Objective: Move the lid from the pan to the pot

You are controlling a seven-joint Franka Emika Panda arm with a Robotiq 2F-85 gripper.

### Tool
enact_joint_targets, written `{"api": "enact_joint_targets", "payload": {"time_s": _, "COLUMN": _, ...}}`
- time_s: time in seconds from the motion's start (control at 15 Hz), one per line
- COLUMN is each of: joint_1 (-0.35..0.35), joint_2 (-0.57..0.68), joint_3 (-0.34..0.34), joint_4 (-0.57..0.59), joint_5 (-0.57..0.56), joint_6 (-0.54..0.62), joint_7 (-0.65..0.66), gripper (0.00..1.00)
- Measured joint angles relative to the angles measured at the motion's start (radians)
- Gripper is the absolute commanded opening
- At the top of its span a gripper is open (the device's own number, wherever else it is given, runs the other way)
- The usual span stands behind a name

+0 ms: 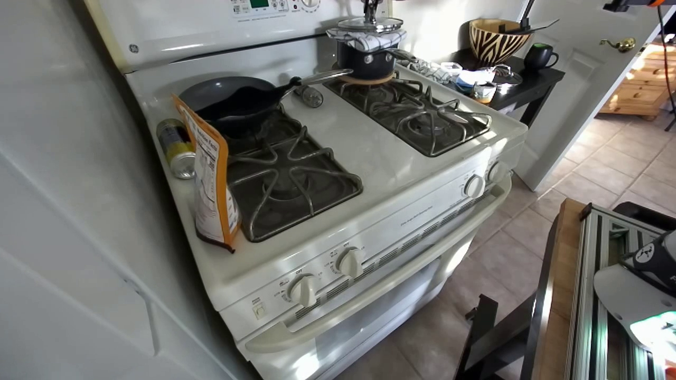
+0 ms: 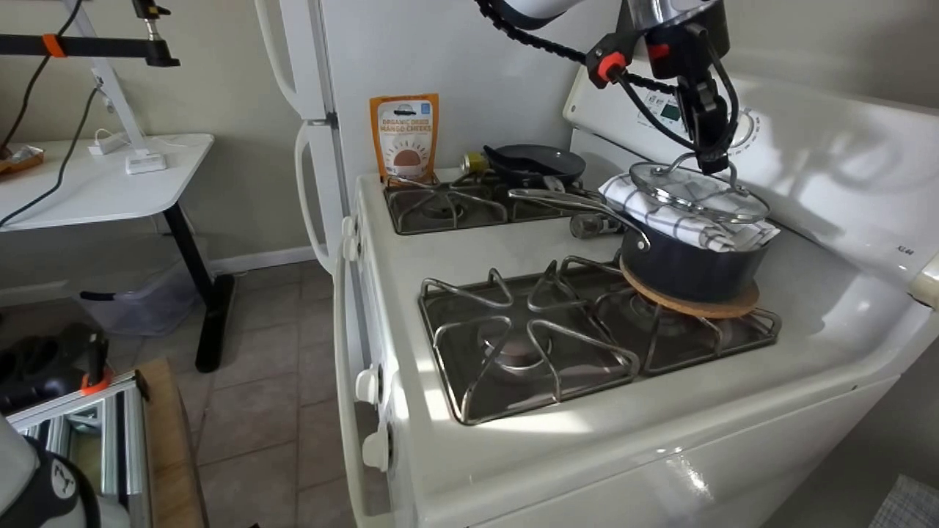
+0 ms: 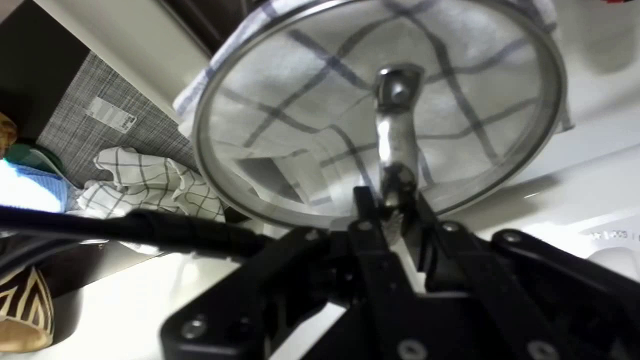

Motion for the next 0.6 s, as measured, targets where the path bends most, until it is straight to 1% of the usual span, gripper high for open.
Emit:
{"api": "enact_joint_targets", "payload": {"time_s": 0.13, "joint_1": -0.001, "joint_2": -0.004, "joint_3": 0.001, "joint_4": -0.013, "joint_5": 0.001, "joint_6": 0.005, "joint_7": 0.000, "gripper": 0.04}}
{"api": "enact_joint_targets", "payload": {"time_s": 0.2, "joint_1": -0.001, "joint_2": -0.004, "joint_3": 0.003, "joint_4": -0.016, "joint_5": 0.001, "joint_6": 0.005, "joint_7": 0.000, "gripper": 0.39}}
{"api": "enact_joint_targets", "payload": {"time_s": 0.27, "joint_1": 0.000, "joint_2": -0.004, "joint_3": 0.004, "joint_4": -0.018, "joint_5": -0.002, "joint_6": 0.005, "joint_7": -0.001, "gripper": 0.41}}
{"api": "enact_joint_targets", "payload": {"time_s": 0.33, "joint_1": 0.002, "joint_2": -0.003, "joint_3": 0.005, "joint_4": -0.020, "joint_5": -0.004, "joint_6": 0.005, "joint_7": -0.001, "gripper": 0.47}}
{"api": "enact_joint_targets", "payload": {"time_s": 0.6, "joint_1": 0.017, "joint_2": 0.000, "joint_3": 0.008, "joint_4": -0.023, "joint_5": -0.019, "joint_6": 0.006, "joint_7": 0.016, "gripper": 0.74}}
